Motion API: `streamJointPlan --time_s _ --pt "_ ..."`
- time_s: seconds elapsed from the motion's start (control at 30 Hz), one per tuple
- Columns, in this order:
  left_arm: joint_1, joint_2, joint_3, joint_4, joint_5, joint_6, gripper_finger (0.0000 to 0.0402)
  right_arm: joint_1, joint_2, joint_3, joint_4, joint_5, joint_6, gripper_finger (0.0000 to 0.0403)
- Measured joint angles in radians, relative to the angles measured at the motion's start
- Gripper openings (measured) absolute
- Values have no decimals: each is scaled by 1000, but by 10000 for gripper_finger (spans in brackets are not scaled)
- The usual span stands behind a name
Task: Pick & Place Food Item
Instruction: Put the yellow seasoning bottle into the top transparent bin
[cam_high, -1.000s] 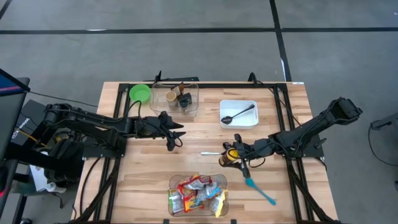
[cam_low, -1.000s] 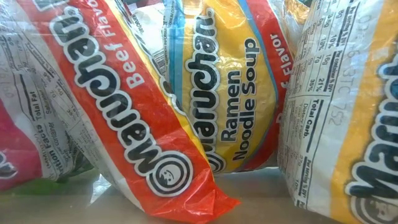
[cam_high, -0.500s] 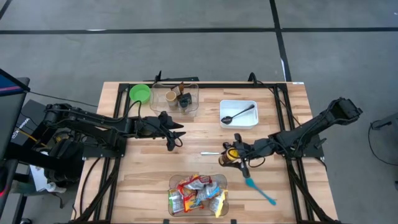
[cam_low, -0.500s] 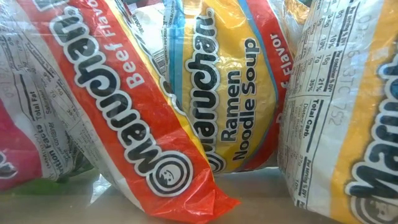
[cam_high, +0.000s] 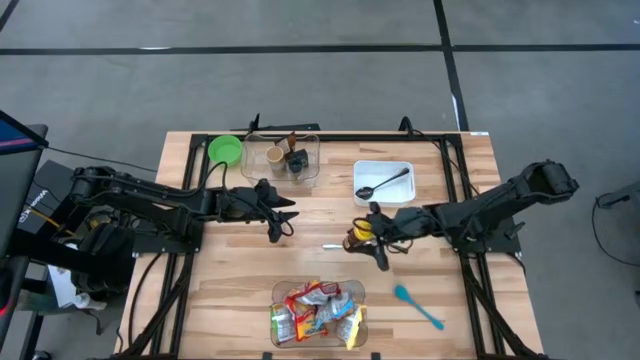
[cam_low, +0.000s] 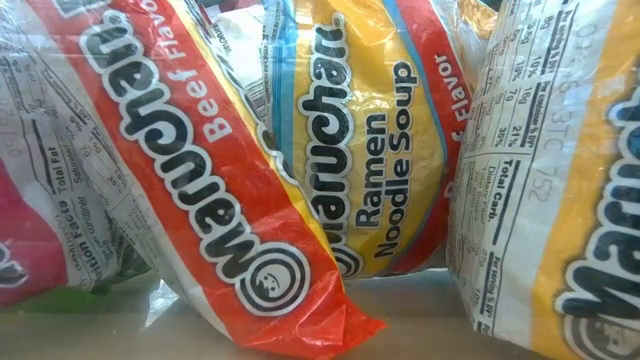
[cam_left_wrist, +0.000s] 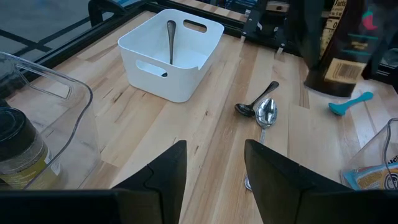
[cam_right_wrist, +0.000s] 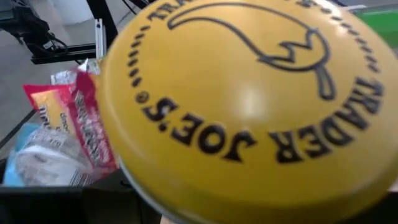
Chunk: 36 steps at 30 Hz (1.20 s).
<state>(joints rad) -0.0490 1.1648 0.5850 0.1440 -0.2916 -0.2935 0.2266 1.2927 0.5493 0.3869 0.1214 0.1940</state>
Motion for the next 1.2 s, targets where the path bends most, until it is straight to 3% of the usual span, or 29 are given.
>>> streamJointPlan --time_s 0.27,0.53,1.2 --pt "0 0 0 8 0 0 154 -92 140 128 -45 -90 -61 225" --pt "0 0 0 30 0 0 154 -148 265 261 -122 -103 -126 224" --pt "0 0 0 40 0 0 154 -253 431 414 -168 -222 -205 224"
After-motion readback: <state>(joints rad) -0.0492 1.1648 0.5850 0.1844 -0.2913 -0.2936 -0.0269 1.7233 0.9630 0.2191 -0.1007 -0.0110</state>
